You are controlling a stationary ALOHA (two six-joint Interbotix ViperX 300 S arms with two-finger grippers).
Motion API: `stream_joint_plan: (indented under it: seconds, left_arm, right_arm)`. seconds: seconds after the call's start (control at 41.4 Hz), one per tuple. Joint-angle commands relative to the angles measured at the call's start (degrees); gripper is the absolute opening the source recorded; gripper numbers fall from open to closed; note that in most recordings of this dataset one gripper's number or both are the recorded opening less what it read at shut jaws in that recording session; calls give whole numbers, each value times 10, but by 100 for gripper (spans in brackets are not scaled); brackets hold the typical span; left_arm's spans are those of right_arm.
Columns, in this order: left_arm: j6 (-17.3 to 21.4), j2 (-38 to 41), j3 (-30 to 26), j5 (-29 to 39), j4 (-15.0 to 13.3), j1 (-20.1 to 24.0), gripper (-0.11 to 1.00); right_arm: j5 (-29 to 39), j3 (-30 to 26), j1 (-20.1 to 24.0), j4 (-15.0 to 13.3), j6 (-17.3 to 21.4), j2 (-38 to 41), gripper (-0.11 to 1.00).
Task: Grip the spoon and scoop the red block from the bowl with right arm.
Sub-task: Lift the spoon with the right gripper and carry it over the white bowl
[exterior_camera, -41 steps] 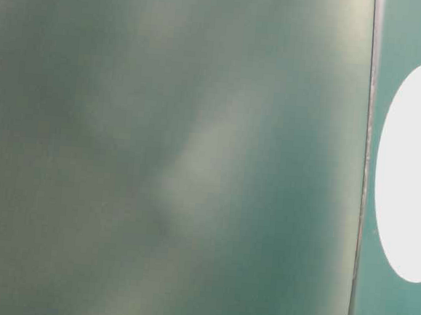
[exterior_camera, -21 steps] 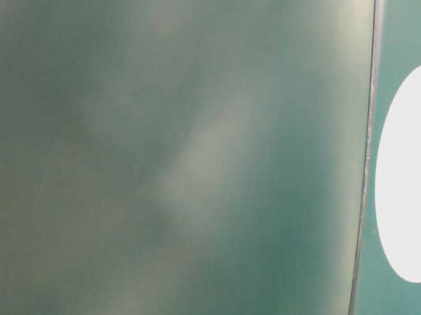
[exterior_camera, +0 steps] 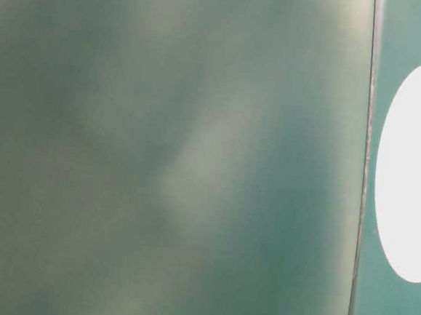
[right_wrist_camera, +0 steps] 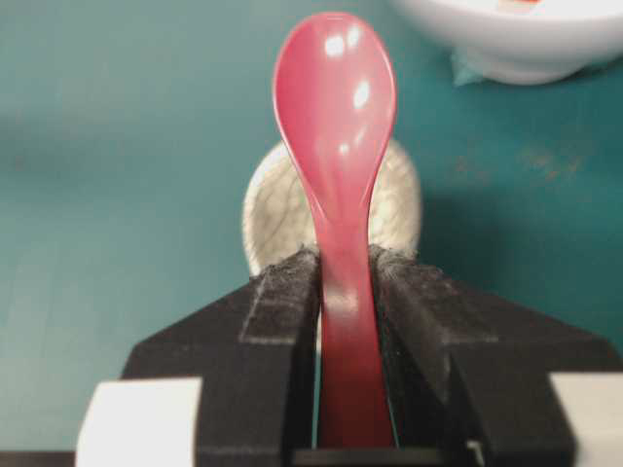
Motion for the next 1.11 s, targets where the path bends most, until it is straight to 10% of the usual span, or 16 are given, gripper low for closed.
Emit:
stream_joint_plan:
  seconds: [0.0, 0.483, 1.087]
  left_arm:
    - [-1, 4, -17, -4, 2, 0, 0]
    - [-1, 4, -16, -3, 1, 0, 0]
    - [0, 4, -16, -3, 2, 0, 0]
  right_arm:
    - [37, -11, -17, 1, -25, -49, 25]
    - [377, -118, -184, -2, -167, -247, 25]
    - [693, -304, -346, -14, -178, -218, 25]
